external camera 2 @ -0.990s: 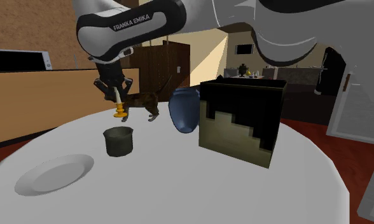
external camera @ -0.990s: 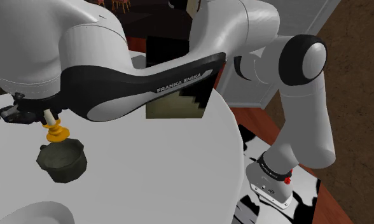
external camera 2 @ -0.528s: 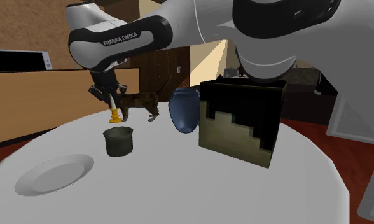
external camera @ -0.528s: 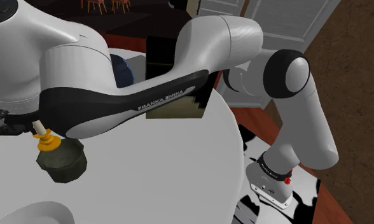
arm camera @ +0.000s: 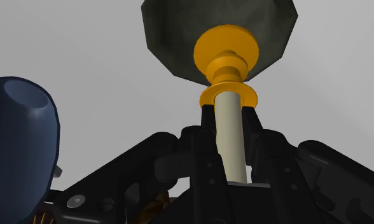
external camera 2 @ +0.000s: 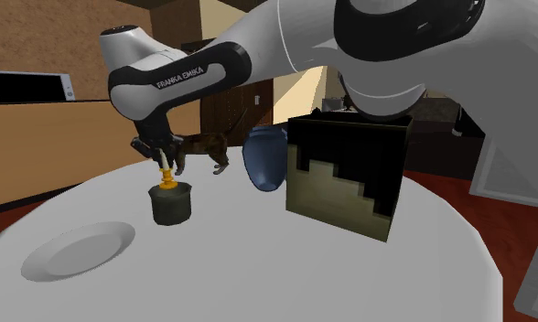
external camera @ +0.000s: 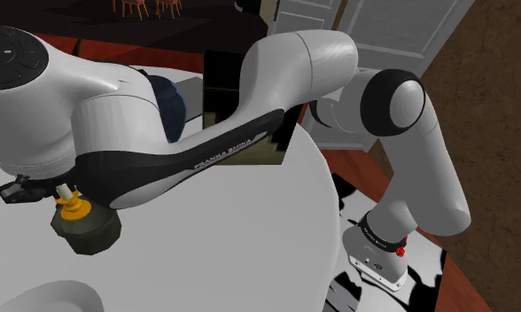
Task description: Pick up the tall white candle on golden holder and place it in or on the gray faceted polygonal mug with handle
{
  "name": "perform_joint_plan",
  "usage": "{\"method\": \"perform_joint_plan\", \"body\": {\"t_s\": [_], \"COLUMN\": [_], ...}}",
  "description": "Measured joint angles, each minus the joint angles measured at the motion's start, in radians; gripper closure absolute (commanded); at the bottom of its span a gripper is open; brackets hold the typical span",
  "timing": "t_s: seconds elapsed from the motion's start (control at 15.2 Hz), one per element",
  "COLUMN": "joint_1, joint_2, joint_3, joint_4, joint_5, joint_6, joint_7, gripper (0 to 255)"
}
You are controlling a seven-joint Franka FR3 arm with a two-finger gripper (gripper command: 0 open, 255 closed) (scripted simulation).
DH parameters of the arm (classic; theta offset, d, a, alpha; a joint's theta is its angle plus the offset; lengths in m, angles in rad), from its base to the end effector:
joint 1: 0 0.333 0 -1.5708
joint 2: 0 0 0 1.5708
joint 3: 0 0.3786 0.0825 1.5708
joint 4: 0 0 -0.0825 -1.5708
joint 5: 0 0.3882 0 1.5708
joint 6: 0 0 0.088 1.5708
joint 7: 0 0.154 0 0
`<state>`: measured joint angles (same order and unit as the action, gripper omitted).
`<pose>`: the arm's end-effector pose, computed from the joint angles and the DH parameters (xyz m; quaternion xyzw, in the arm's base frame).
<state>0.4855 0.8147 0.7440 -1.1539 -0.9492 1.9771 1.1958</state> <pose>0.5320 0.6364 0.4109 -0.9741 -0.0519 -0.2198 0.0122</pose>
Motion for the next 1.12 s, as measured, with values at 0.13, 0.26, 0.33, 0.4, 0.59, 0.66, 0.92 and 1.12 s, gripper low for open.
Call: {"method": "perform_joint_plan", "body": {"t_s": [0.13, 0.26, 0.33, 0.4, 0.59, 0.66, 0.92, 1.12], "joint_1": [-0.001, -0.001, -0.001, -0.001, -0.001, -0.001, -0.006, -0.007], "joint_2": [0.0, 0.001, 0.001, 0.001, 0.001, 0.001, -0.012, -0.059], "joint_3": [0.0, -0.001, -0.001, -0.001, -0.001, -0.001, 0.004, 0.026], "joint_4": [-0.004, -0.004, -0.004, -0.004, -0.004, -0.004, -0.013, -0.018], "joint_5": [-0.001, -0.002, -0.002, -0.002, -0.002, -0.002, 0.004, 0.027], "joint_6": [0.003, 0.004, 0.004, 0.004, 0.004, 0.004, -0.001, -0.042], "joint_7": [0.003, 0.003, 0.003, 0.003, 0.003, 0.003, 0.003, -0.003], "gripper": [255, 255, 255, 255, 0, 0, 0, 0]}}
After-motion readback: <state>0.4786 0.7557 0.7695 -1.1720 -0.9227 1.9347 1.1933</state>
